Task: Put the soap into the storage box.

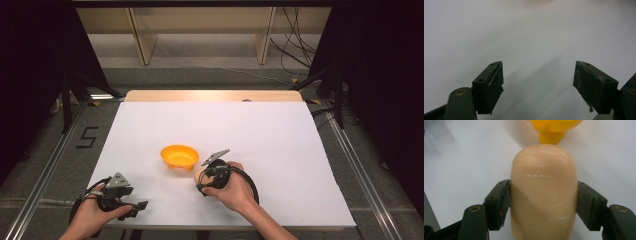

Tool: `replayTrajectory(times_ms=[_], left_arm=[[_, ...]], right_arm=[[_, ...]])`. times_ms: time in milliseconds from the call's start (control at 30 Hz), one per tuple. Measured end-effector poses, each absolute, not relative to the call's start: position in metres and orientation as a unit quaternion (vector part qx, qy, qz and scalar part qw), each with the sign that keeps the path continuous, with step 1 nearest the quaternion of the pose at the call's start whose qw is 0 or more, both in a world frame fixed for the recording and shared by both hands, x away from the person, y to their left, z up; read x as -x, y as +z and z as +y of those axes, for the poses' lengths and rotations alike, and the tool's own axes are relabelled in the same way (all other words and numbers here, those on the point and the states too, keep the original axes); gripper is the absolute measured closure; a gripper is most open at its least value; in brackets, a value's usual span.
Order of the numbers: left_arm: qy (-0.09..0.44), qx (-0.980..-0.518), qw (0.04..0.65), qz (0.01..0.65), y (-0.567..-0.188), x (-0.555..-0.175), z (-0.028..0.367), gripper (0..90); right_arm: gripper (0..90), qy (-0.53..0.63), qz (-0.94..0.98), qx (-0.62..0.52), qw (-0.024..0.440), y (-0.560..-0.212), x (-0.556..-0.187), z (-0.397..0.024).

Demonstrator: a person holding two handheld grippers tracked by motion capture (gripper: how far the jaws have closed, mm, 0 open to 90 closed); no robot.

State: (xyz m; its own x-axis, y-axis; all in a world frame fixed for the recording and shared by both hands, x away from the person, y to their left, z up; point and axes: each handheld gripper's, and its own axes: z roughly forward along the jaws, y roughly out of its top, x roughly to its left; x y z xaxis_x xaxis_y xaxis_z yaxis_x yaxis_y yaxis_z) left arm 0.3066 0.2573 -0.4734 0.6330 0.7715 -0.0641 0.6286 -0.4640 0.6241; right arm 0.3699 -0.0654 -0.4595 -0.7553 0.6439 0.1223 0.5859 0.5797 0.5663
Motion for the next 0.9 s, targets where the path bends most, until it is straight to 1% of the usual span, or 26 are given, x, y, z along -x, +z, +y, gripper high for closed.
replayTrajectory(times_ms=[67,100,233,367,400,733,767,900], left_arm=[[0.108,-0.846,0.317,0.416,-0.473,-0.305,0.257,23.8],[0.116,-0.847,0.315,0.412,-0.473,-0.307,0.258,23.8],[0.112,-0.845,0.32,0.414,-0.473,-0.305,0.257,23.9],[0.12,-0.846,0.318,0.41,-0.472,-0.307,0.258,23.8],[0.112,-0.84,0.318,0.425,-0.472,-0.305,0.257,23.9],[0.117,-0.843,0.322,0.414,-0.471,-0.306,0.259,23.7],[0.116,-0.843,0.322,0.414,-0.471,-0.306,0.259,23.7],[0.123,-0.844,0.322,0.41,-0.471,-0.307,0.259,23.7]], right_arm=[[35.1,0.304,0.886,-0.347,0.054,-0.459,-0.37,-0.066],[35.1,0.303,0.883,-0.353,0.054,-0.458,-0.37,-0.065],[35.1,0.31,0.883,-0.347,0.06,-0.457,-0.372,-0.066],[35.1,0.317,0.879,-0.351,0.063,-0.454,-0.372,-0.067],[35.1,0.318,0.877,-0.355,0.061,-0.453,-0.371,-0.067],[35.1,0.335,0.874,-0.345,0.071,-0.446,-0.376,-0.07],[35.1,0.338,0.875,-0.336,0.079,-0.447,-0.378,-0.071],[35.1,0.338,0.865,-0.364,0.075,-0.444,-0.377,-0.07]])
